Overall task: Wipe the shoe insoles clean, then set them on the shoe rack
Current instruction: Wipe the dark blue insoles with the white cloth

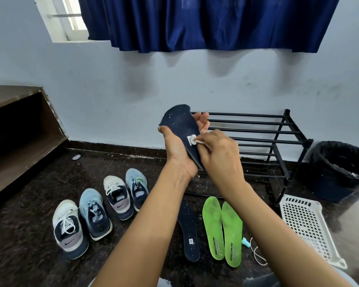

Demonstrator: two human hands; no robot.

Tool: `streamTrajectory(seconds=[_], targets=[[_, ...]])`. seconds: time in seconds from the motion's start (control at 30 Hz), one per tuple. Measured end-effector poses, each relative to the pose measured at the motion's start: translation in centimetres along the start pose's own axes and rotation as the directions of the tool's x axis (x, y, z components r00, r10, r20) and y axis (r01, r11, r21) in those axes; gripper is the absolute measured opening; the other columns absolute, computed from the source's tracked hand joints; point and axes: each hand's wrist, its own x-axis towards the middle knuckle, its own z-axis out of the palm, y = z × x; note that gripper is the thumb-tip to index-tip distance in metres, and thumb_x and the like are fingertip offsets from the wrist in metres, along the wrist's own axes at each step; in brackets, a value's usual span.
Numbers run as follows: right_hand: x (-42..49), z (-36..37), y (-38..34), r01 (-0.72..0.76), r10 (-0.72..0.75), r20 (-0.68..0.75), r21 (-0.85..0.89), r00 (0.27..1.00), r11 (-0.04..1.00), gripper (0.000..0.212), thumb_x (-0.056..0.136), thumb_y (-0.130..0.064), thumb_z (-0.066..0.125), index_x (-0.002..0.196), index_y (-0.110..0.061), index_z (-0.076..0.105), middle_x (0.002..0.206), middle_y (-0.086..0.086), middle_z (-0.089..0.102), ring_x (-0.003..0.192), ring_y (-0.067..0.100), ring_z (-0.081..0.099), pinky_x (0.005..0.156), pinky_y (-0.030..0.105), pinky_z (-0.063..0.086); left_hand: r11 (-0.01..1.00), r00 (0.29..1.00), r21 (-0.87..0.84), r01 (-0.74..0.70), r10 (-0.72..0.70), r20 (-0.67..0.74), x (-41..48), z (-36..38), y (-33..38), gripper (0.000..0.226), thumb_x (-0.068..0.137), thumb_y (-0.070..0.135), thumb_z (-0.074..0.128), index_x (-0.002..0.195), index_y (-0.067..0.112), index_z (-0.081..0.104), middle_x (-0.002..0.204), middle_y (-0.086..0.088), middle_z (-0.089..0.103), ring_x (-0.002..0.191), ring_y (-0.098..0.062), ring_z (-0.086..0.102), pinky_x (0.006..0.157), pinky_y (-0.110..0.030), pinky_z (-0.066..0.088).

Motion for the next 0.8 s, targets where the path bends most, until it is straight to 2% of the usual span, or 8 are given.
streamTrajectory(seconds=[0.1, 0.17, 0.3, 0.37, 0.47, 0.6, 0.73, 0.8], targets=[[1.2, 0.1, -0.1, 0.022, -0.021, -0.054, 0.017, 0.998, 1.0, 0.012, 0.078, -0.001, 0.062, 0.084, -0.002, 0.072, 0.098, 0.013, 0.07, 0.084, 0.031, 0.066, 0.073, 0.024, 0.041, 0.999, 0.999, 0.023, 0.036, -0.036, 0.03, -0.5, 0.1, -0.6, 0.09, 0.089, 0.075, 0.001, 0.109, 0.011, 0.061, 0.104, -0.007, 0.07, 0.099, -0.023, 0.065, 0.09, -0.031, 0.048], [1.4, 0.0, 0.1, 0.033, -0.03, -0.071, 0.043, 0.997, 0.999, 0.011, 0.08, -0.001, 0.062, 0.085, -0.002, 0.072, 0.102, 0.012, 0.07, 0.086, 0.03, 0.066, 0.076, 0.022, 0.041, 0.999, 0.999, 0.035, 0.038, -0.039, 0.035, -0.5, 0.2, -0.7, 0.09, 0.089, 0.075, 0.001, 0.104, 0.011, 0.063, 0.104, -0.008, 0.07, 0.096, -0.024, 0.065, 0.089, -0.031, 0.049], [-0.4, 0.0, 0.3, -0.029, 0.029, 0.011, 0.035, 1.0, 0.999, 0.011, 0.079, -0.003, 0.066, 0.086, -0.007, 0.074, 0.08, 0.013, 0.067, 0.069, 0.031, 0.063, 0.064, 0.03, 0.045, 1.0, 1.0, 0.002, -0.008, 0.008, -0.028, 0.3, -0.1, 0.6, 0.091, 0.091, 0.073, 0.001, 0.094, 0.009, 0.064, 0.093, -0.009, 0.072, 0.104, -0.024, 0.065, 0.1, -0.033, 0.044], [-1.2, 0.1, 0.4, -0.064, 0.06, 0.051, 0.072, 0.997, 0.995, 0.01, 0.079, -0.005, 0.068, 0.086, -0.008, 0.075, 0.078, 0.011, 0.068, 0.071, 0.029, 0.064, 0.066, 0.03, 0.046, 1.0, 0.999, 0.006, -0.023, 0.023, -0.042, 0.5, -0.4, 0.8, 0.091, 0.09, 0.074, 0.0, 0.095, 0.01, 0.065, 0.093, -0.008, 0.073, 0.105, -0.023, 0.065, 0.096, -0.03, 0.043], [-1.0, 0.0, 0.7, -0.051, 0.05, 0.015, 0.082, 0.999, 0.995, 0.009, 0.077, -0.006, 0.068, 0.083, -0.009, 0.075, 0.075, 0.009, 0.067, 0.067, 0.027, 0.063, 0.064, 0.025, 0.038, 0.998, 0.999, 0.042, -0.038, 0.04, -0.037, 0.4, -0.4, 0.4, 0.09, 0.09, 0.073, -0.001, 0.093, 0.011, 0.064, 0.094, -0.008, 0.073, 0.101, -0.021, 0.067, 0.09, -0.03, 0.044], [-0.3, 0.3, 0.4, -0.035, 0.036, -0.018, 0.08, 0.999, 0.996, 0.011, 0.076, -0.004, 0.065, 0.082, -0.008, 0.074, 0.076, 0.01, 0.067, 0.067, 0.028, 0.063, 0.064, 0.024, 0.04, 0.998, 0.998, 0.058, -0.035, 0.038, -0.047, 0.0, -0.1, 0.2, 0.089, 0.091, 0.072, -0.001, 0.093, 0.009, 0.063, 0.093, -0.01, 0.073, 0.1, -0.022, 0.067, 0.088, -0.029, 0.047], [0.6, 0.2, 0.3, -0.04, 0.051, -0.112, 0.099, 0.992, 0.994, 0.009, 0.077, 0.0, 0.068, 0.083, -0.005, 0.073, 0.09, 0.008, 0.071, 0.078, 0.021, 0.065, 0.073, 0.011, 0.037, 0.992, 0.999, 0.127, 0.026, -0.021, -0.036, -0.8, 0.0, -0.8, 0.091, 0.089, 0.075, -0.001, 0.094, 0.013, 0.065, 0.098, -0.008, 0.071, 0.087, -0.024, 0.067, 0.081, -0.031, 0.052], [0.3, 0.0, 0.3, -0.061, 0.075, -0.11, 0.126, 0.991, 0.99, 0.008, 0.078, -0.001, 0.069, 0.083, -0.005, 0.073, 0.087, 0.008, 0.071, 0.076, 0.018, 0.063, 0.072, 0.005, 0.034, 0.991, 0.999, 0.125, 0.039, -0.034, -0.038, -0.7, 0.1, -0.7, 0.091, 0.089, 0.075, -0.002, 0.094, 0.012, 0.065, 0.096, -0.008, 0.071, 0.087, -0.023, 0.068, 0.081, -0.031, 0.053]])
